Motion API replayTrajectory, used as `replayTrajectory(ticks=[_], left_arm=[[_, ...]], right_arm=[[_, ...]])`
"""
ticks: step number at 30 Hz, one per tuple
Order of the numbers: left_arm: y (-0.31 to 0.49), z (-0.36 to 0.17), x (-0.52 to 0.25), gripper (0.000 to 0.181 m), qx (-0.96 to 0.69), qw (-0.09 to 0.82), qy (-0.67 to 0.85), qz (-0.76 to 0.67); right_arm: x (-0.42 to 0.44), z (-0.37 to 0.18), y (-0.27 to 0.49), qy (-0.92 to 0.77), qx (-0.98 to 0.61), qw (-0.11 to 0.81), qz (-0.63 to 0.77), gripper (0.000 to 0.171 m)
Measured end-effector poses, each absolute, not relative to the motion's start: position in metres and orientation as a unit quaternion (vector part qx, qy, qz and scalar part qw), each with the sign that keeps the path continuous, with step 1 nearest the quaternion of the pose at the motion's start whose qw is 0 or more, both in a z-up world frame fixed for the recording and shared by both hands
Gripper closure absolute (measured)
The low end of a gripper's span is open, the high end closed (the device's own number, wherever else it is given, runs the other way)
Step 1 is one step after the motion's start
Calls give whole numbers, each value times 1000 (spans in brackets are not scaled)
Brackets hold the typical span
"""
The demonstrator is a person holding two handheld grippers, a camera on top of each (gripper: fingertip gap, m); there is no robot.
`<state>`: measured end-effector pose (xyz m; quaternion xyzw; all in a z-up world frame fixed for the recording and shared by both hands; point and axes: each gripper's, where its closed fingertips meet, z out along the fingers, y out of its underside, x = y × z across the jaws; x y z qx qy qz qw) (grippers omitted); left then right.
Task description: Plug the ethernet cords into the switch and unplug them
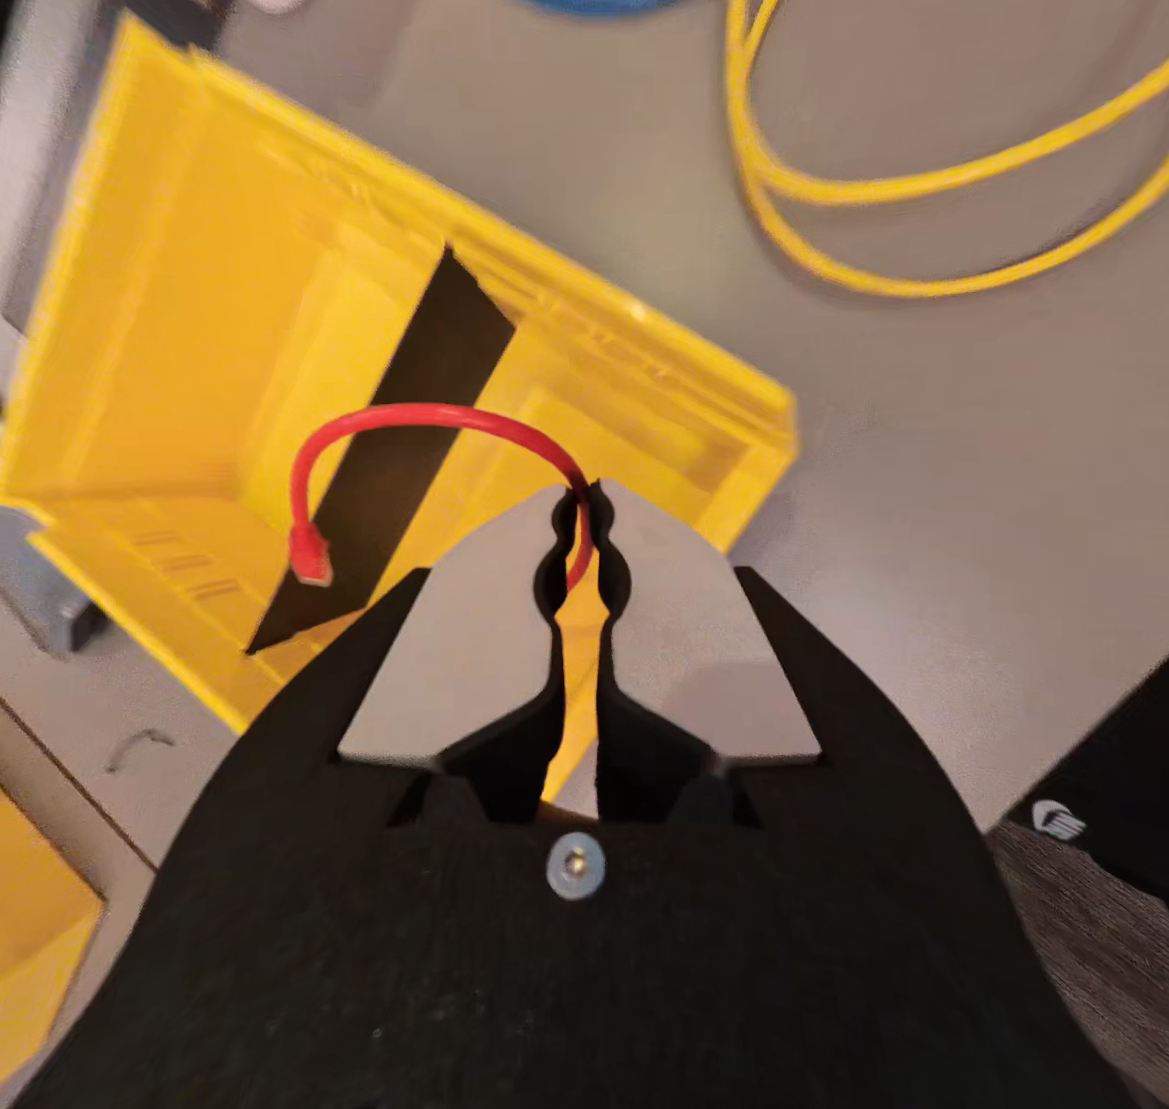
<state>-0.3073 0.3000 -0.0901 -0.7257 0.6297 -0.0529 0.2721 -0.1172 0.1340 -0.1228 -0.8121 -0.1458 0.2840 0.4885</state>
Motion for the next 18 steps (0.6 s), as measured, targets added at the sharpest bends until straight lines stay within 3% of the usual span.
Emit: replayTrajectory(ticks=[5,11,14,18], left_arm=[[205,-38,-274,178,-593,344,720,-106],[105,-120,-234,178,-442,312,838,-75],[84,-163,-228,178,-400,294,868,-37],[72,-180,-220,178,-382,313,869,-19]], right_arm=[[-126,-104,136,-149,-787,491,343,118],[-153,-101,109,-166,-760,372,507,116],[-146,-123,109,-160,-789,348,481,117],[-150,-154,100,-168,-830,285,448,119]])
